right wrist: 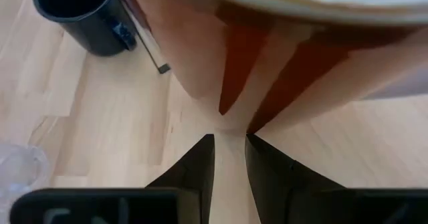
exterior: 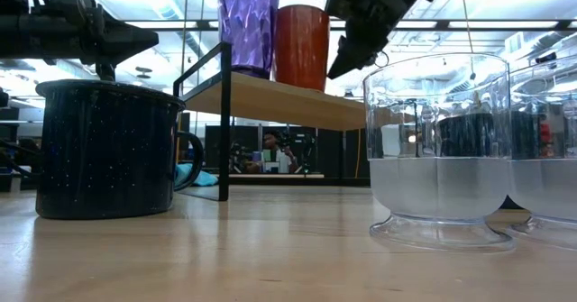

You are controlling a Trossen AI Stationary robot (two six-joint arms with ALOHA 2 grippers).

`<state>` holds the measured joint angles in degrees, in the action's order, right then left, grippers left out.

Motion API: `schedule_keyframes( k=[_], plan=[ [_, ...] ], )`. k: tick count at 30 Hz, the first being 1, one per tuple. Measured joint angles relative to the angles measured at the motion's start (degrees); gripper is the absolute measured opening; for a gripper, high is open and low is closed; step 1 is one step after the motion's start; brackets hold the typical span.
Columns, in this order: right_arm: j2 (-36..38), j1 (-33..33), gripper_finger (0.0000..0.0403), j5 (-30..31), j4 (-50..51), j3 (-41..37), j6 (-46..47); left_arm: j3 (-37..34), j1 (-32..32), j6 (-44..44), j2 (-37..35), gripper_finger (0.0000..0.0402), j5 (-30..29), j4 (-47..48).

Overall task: Stack small to large cups/mugs on shelf
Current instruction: Put the orange mug on the shelf, then put the right dark blue mug on the shelf

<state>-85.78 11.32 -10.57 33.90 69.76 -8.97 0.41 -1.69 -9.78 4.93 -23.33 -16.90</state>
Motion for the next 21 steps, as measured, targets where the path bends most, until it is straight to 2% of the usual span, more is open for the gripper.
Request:
schedule_keyframes(
  k=[12, 21],
  plan=[
    [0.02, 0.24, 0.0091, 0.04, 1.08, 0.00, 0.43, 0.00, 0.02, 0.02, 0.00, 0.0030, 0.00, 0.00],
    [0.02, -1.76, 0.0091, 0.07, 12.69, 0.00, 5.78, 0.02, 0.00, 0.02, 0.00, 0.0040, 0.00, 0.00]
  ],
)
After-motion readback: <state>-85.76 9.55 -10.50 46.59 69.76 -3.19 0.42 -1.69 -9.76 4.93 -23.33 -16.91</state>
